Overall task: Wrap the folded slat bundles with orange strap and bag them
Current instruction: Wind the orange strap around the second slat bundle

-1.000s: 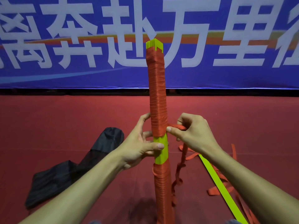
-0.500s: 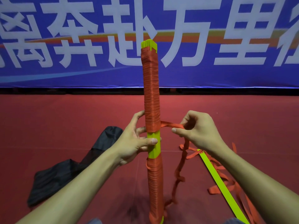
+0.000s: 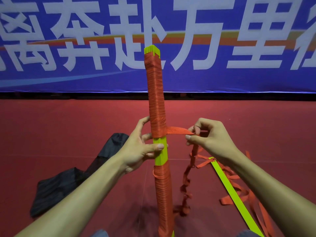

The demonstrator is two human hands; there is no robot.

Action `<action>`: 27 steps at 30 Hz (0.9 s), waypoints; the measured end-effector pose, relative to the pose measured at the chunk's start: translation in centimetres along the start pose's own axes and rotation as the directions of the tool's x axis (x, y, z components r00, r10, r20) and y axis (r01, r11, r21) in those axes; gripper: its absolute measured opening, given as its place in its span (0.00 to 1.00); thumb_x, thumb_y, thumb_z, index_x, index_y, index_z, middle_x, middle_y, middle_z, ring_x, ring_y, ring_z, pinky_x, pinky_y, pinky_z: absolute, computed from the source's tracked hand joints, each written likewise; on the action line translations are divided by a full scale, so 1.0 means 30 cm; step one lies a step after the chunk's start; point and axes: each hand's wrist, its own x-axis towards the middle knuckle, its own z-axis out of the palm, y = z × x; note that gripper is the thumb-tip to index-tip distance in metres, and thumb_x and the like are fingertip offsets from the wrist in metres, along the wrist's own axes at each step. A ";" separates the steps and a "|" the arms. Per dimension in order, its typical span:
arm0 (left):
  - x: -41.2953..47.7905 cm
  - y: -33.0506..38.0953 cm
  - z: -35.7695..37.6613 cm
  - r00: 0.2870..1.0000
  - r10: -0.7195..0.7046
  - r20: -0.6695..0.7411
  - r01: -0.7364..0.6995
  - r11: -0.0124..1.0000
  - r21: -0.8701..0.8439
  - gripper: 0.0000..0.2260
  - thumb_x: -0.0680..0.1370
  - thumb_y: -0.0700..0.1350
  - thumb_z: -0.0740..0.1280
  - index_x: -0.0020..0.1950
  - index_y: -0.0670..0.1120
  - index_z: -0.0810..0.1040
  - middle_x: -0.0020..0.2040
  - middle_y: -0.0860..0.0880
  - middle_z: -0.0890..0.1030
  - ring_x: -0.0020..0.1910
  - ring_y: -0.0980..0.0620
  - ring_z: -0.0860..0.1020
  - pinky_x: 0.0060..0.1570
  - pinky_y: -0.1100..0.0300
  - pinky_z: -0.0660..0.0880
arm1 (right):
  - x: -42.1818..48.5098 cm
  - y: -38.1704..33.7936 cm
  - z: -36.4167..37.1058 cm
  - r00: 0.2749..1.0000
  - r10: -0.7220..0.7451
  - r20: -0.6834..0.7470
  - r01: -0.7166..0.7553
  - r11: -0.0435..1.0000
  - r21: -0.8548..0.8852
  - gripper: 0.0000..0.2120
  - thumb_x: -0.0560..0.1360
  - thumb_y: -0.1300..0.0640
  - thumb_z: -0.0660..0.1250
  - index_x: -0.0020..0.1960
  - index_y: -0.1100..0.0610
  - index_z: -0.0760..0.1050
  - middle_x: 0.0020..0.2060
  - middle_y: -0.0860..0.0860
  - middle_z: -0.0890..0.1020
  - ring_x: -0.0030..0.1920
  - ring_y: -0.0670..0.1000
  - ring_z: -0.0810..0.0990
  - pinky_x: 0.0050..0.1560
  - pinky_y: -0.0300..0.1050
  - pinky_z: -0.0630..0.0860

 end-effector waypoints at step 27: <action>0.059 -0.040 0.101 0.936 0.189 -0.298 -0.097 0.950 0.297 0.29 0.64 0.35 0.82 0.58 0.54 0.75 0.35 0.53 0.82 0.35 0.51 0.83 0.39 0.50 0.82 | 0.004 -0.047 0.111 0.981 -0.056 -0.188 -0.032 0.901 -0.433 0.22 0.65 0.47 0.78 0.28 0.57 0.68 0.22 0.47 0.68 0.27 0.47 0.64 0.28 0.42 0.61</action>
